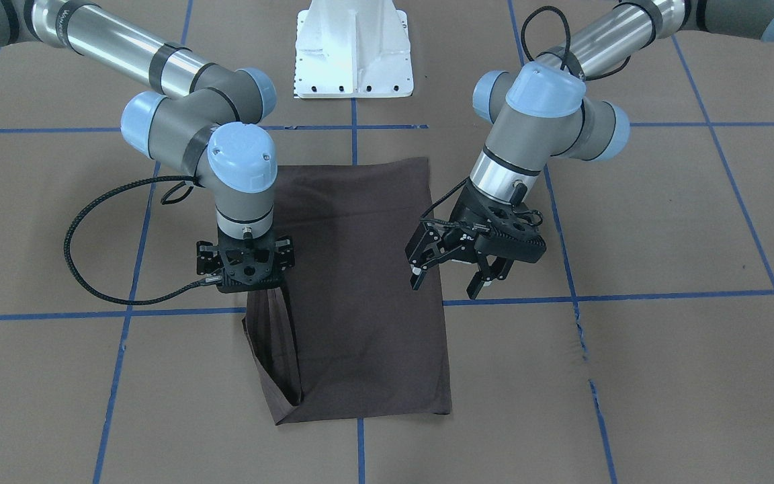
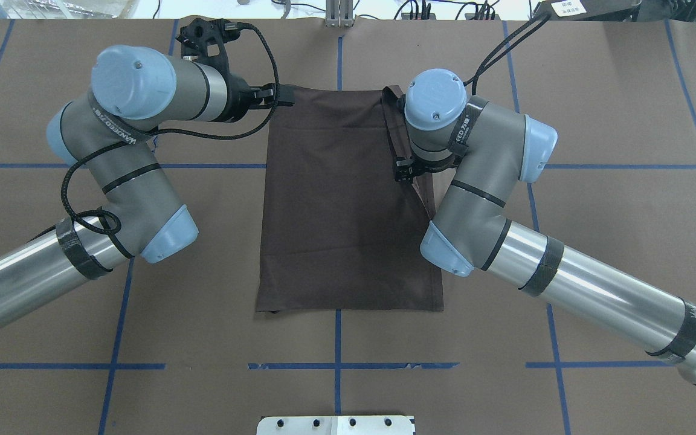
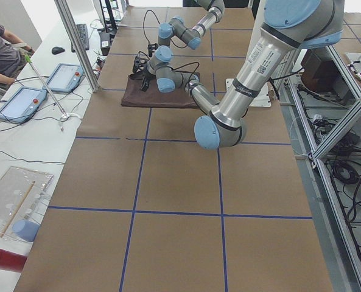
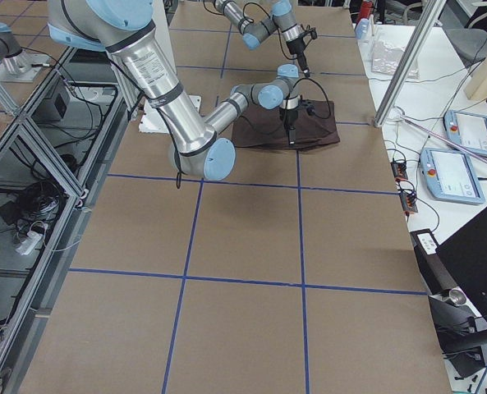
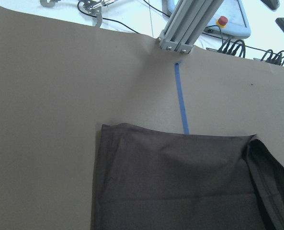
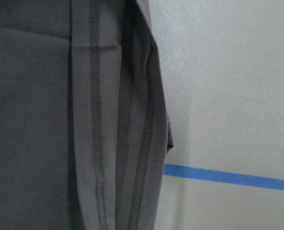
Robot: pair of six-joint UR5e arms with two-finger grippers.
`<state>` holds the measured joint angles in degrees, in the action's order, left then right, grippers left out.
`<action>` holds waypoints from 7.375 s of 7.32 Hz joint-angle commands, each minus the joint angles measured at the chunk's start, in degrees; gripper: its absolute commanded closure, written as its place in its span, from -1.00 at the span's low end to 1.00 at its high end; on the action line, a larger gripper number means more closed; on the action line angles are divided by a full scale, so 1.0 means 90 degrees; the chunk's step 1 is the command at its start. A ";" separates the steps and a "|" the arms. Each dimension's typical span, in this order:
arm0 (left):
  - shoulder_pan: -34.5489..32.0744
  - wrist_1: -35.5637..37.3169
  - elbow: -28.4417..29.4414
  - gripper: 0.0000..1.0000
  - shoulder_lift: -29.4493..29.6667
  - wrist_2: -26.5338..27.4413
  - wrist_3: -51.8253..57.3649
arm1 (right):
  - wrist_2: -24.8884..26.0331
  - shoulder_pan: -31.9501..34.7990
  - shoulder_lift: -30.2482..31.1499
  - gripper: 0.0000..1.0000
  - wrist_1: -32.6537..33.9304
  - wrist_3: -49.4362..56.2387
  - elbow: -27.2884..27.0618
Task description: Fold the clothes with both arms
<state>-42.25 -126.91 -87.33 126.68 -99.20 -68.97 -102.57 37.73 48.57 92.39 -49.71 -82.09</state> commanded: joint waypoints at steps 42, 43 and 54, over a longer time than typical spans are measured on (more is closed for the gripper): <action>0.2839 0.2518 -0.2004 1.00 -0.1390 0.0758 -0.3695 | -0.1572 0.0036 0.1332 -1.00 -0.0041 -0.1596 -0.2792; 0.2829 0.2519 -0.2160 1.00 -0.1429 0.0758 -0.3675 | -0.1563 0.0036 0.1361 -1.00 -0.0041 -0.1576 -0.2792; 0.2702 0.2519 -0.2249 1.00 -0.1429 0.0748 -0.3402 | 0.0136 -0.1829 0.1879 -1.00 -0.0950 -0.6694 -0.2441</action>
<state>-17.92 -104.23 -107.58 113.82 -92.46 -99.68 -101.72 21.80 65.54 82.25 -109.41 -104.52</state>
